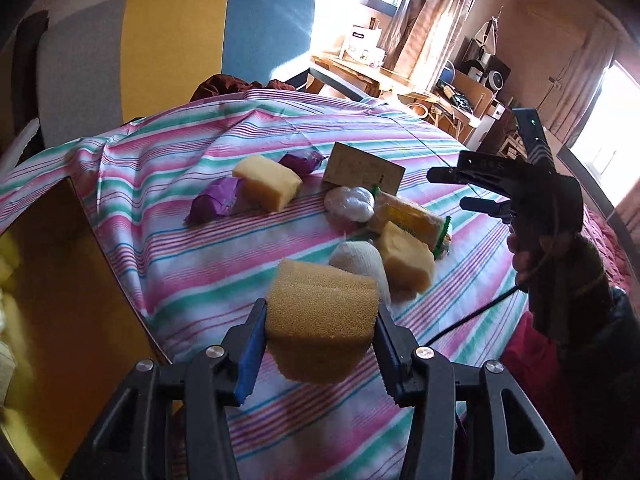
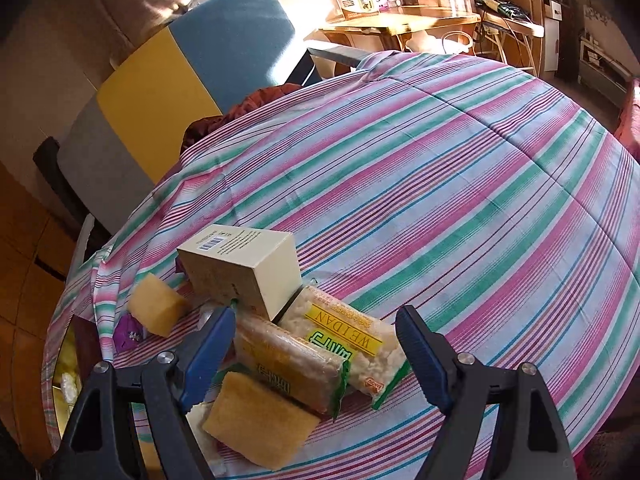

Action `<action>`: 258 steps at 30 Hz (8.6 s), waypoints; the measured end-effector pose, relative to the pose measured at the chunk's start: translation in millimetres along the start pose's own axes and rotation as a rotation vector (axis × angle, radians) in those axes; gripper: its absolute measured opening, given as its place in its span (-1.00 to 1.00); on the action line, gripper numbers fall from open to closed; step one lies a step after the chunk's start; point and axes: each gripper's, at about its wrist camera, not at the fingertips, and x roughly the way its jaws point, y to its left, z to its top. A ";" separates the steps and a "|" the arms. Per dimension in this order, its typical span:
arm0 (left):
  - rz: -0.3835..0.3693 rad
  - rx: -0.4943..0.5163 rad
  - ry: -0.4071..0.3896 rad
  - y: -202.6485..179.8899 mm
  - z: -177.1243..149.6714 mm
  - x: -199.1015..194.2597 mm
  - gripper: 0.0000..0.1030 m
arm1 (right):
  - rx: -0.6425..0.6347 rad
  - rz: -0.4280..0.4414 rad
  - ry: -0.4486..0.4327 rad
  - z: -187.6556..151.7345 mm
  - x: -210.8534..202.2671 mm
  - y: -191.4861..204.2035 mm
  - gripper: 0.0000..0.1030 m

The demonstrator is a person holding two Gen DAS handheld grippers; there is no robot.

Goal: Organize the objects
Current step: 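Hold the yellow sponge in the left gripper while the right gripper reaches the WEIDAN biscuit packet, then lower the yellow sponge into the gold tray and open the left gripper, then grasp the WEIDAN biscuit packet with the right gripper and place it in the tray, then move both tools from the gold tray toward the items on the cloth, then grasp the purple wrapped pad with the left gripper while the right gripper reaches the white box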

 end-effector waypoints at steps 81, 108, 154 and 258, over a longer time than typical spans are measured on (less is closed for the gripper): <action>-0.039 -0.068 -0.035 9.5 -48.5 -55.6 -0.01 | -0.563 -0.053 0.176 -53.1 76.0 90.1 -0.03; 0.558 -0.401 -0.048 217.4 -85.6 -111.1 -0.01 | -0.599 -0.074 0.166 -59.8 76.6 94.1 -0.02; 0.589 -0.479 -0.237 194.8 -112.9 -162.5 0.39 | -0.498 -0.066 0.019 -49.2 9.6 104.8 -0.04; 0.388 -0.048 -0.117 61.5 0.6 -71.0 0.53 | -0.034 0.019 -0.082 9.6 3.7 28.3 0.24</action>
